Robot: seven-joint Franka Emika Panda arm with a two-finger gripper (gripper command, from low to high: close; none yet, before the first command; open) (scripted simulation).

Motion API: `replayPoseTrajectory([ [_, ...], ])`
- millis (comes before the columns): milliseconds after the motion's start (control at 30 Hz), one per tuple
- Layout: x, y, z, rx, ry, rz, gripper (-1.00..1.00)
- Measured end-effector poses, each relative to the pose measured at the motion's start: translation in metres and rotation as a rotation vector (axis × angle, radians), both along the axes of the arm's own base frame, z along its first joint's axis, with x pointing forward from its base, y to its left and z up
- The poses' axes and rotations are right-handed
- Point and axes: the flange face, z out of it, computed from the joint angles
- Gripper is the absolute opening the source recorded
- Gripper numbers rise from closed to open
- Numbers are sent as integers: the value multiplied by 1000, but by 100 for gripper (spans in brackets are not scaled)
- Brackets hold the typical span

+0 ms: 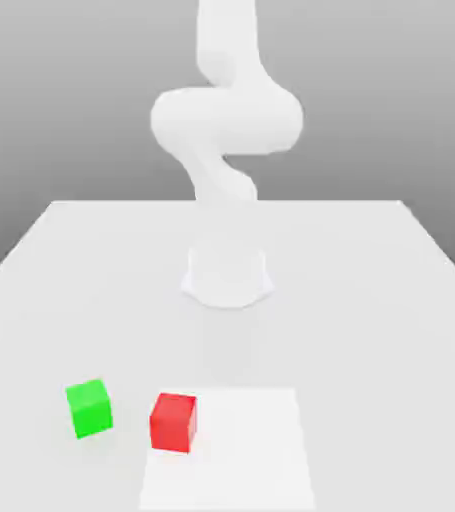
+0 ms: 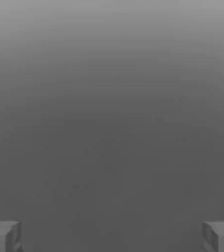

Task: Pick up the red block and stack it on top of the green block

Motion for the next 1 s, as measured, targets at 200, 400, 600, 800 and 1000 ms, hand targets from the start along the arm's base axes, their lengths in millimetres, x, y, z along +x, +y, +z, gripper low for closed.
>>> replayPoseTrajectory([
  [200,58,-21,-138,-1,217,-45,0],
  [400,67,-43,-276,15,424,-84,0],
  [600,35,-60,-404,49,629,-121,0],
  [800,14,-62,-487,66,712,-129,0],
  [1000,12,-62,-515,66,713,-130,-100],
])
